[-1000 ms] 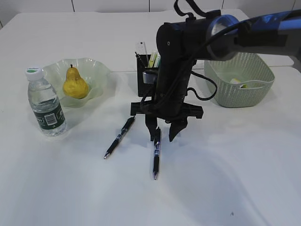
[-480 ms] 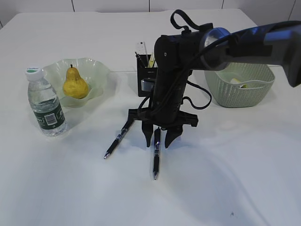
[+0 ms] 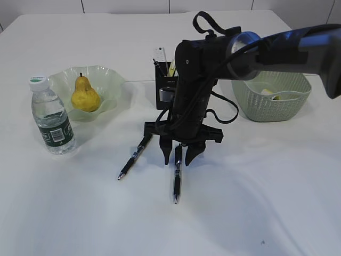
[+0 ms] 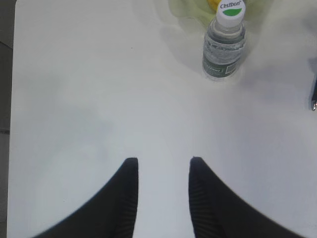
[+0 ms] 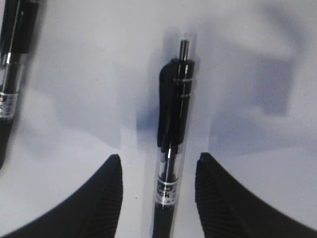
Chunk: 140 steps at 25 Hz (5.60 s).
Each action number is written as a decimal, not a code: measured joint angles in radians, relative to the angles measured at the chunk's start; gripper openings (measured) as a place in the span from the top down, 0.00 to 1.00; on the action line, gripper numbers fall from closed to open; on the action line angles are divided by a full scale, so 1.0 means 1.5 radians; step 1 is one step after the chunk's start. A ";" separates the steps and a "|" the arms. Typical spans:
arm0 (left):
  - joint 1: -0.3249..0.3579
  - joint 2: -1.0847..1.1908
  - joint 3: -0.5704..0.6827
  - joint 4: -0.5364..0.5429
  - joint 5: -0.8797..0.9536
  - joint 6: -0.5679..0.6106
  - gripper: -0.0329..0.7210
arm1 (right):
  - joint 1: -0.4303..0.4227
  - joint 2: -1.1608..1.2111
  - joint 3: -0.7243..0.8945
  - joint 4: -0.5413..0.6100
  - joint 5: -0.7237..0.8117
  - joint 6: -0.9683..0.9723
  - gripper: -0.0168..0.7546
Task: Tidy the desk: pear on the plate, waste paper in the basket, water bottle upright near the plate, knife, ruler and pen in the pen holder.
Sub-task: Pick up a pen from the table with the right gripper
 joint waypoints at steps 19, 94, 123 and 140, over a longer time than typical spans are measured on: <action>0.000 0.000 0.000 0.000 0.000 0.000 0.64 | 0.000 0.011 -0.004 -0.006 -0.001 0.000 0.48; 0.000 0.000 0.000 0.000 0.000 0.000 0.64 | 0.000 0.011 -0.004 -0.050 -0.016 0.021 0.48; 0.000 0.000 0.000 0.000 0.000 0.000 0.64 | 0.000 0.025 -0.020 -0.058 -0.009 0.025 0.48; 0.000 0.000 0.000 0.000 0.000 0.000 0.64 | 0.000 0.025 -0.020 -0.056 0.045 0.025 0.48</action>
